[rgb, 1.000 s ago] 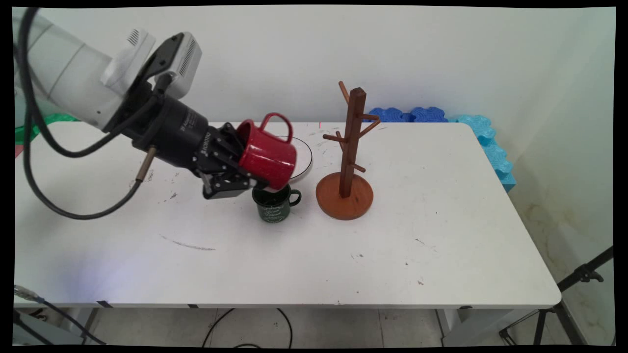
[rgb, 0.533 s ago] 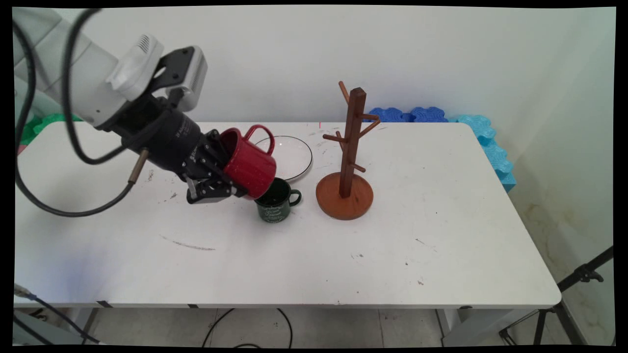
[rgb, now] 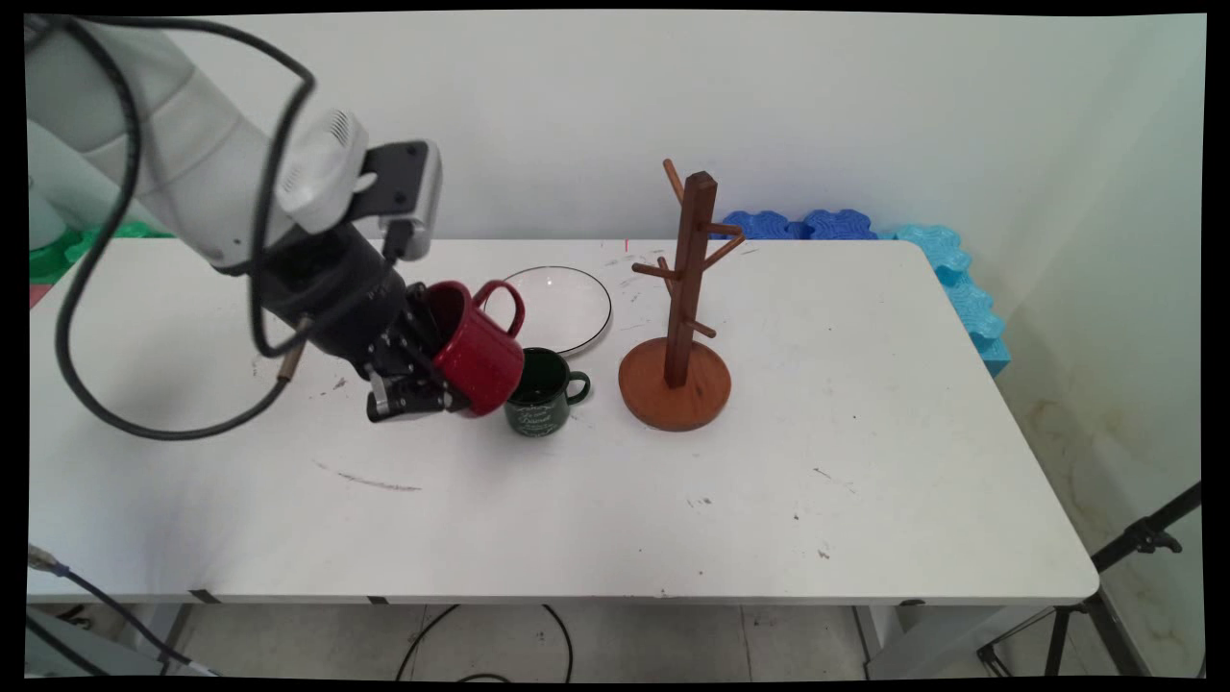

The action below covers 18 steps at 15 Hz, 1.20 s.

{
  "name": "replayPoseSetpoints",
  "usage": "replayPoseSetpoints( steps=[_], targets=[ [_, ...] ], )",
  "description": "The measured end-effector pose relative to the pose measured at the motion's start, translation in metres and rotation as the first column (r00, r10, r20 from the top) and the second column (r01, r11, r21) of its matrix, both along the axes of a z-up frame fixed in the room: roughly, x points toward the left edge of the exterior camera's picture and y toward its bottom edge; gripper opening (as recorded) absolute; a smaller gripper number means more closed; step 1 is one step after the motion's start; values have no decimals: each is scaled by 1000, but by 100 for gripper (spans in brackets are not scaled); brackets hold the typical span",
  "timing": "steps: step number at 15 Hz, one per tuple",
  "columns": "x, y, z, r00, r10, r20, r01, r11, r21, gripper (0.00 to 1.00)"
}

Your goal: Place the picked object on the table

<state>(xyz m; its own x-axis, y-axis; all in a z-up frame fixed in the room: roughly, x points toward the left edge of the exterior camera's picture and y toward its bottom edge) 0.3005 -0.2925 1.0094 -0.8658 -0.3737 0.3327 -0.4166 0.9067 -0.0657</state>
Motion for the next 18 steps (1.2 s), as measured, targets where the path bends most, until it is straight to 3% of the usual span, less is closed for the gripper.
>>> replayPoseSetpoints(
  steps=[9, 18],
  targets=[
    [-34, -11, -46, 996, -2, 87, -6, 996, 87, 0],
    [-77, -38, -103, 996, 38, 84, -48, 991, 123, 0]
  ],
)
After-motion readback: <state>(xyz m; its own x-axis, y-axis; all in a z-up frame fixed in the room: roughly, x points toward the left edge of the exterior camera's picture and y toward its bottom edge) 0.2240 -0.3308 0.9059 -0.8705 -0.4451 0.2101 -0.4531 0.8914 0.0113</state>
